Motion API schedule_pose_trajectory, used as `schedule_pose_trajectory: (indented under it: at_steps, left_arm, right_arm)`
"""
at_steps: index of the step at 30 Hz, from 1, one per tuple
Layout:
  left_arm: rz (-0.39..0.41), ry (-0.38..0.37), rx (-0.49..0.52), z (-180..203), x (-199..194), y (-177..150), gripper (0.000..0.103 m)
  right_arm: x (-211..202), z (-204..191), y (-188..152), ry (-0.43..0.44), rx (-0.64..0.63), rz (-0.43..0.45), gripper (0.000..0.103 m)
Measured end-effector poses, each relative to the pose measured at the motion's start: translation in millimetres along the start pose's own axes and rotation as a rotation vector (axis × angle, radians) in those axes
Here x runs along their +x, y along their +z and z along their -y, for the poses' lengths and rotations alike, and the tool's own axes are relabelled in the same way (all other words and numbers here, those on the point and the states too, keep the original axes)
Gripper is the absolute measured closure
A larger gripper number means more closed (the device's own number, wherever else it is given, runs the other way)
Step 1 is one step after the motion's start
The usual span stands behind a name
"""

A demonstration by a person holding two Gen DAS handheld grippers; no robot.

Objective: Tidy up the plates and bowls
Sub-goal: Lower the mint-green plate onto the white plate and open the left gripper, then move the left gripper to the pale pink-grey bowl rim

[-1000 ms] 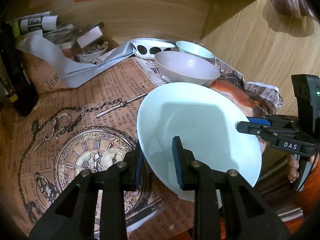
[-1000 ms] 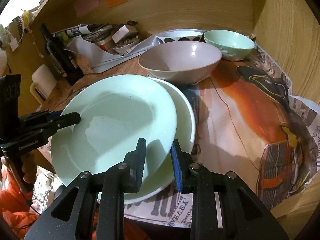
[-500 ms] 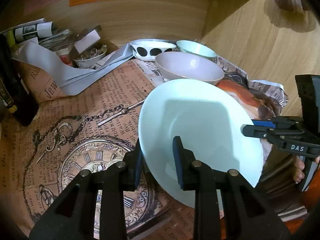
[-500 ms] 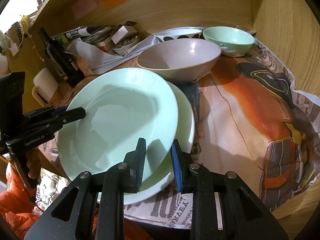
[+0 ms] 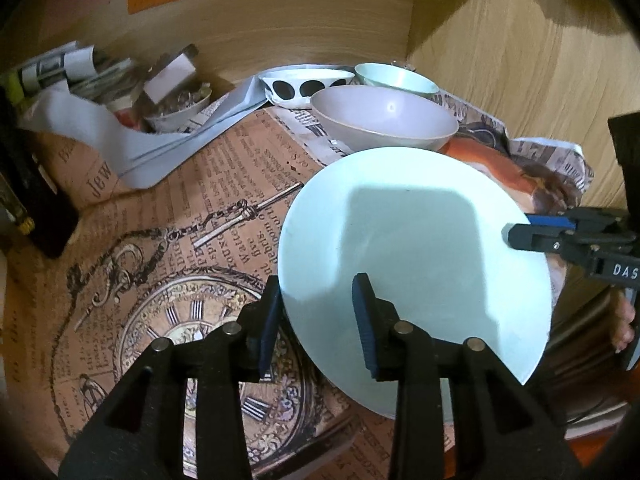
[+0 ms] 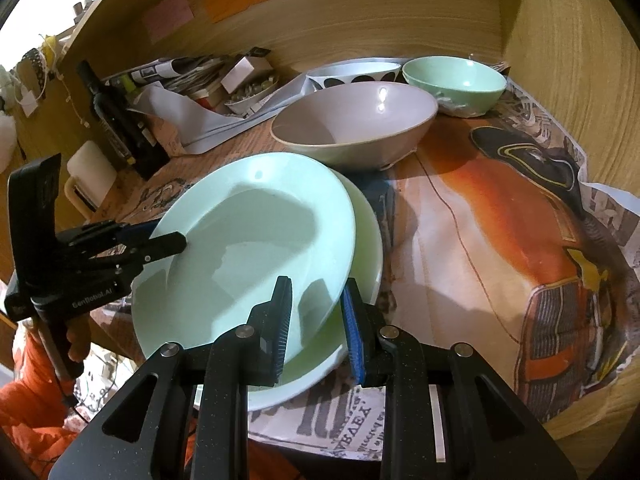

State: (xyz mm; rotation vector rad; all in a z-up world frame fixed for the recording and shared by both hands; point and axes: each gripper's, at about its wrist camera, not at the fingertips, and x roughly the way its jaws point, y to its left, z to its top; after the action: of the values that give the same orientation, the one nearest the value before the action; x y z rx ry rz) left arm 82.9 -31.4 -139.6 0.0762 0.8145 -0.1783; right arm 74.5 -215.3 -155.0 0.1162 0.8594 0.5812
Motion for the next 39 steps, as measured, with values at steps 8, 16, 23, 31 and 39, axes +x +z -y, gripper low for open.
schedule_pose_trajectory:
  at_steps: [8,16,23,31,39]
  left_arm:
    - [0.005,-0.026,-0.017,-6,1,-1,0.064]
    - [-0.002,-0.040,-0.036,-11,2,-1,0.063]
    - [-0.002,-0.037,-0.042,-15,1,-1,0.063]
    - [0.065,-0.043,-0.076,-26,-17,9,0.063]
    - [0.207,-0.006,-0.093,-31,-46,41,0.040]
  right_arm:
    - [-2,-7,0,-0.040,-0.043,-0.001,0.080]
    - [-5,-4,1,-0.027,-0.043,-0.015,0.080]
    - [-8,-6,1,-0.041,-0.068,-0.035,0.080]
    - [-38,-2,11,-0.093,-0.070,0.080,0.059]
    - [-43,6,37,-0.106,-0.040,0.197,0.047]
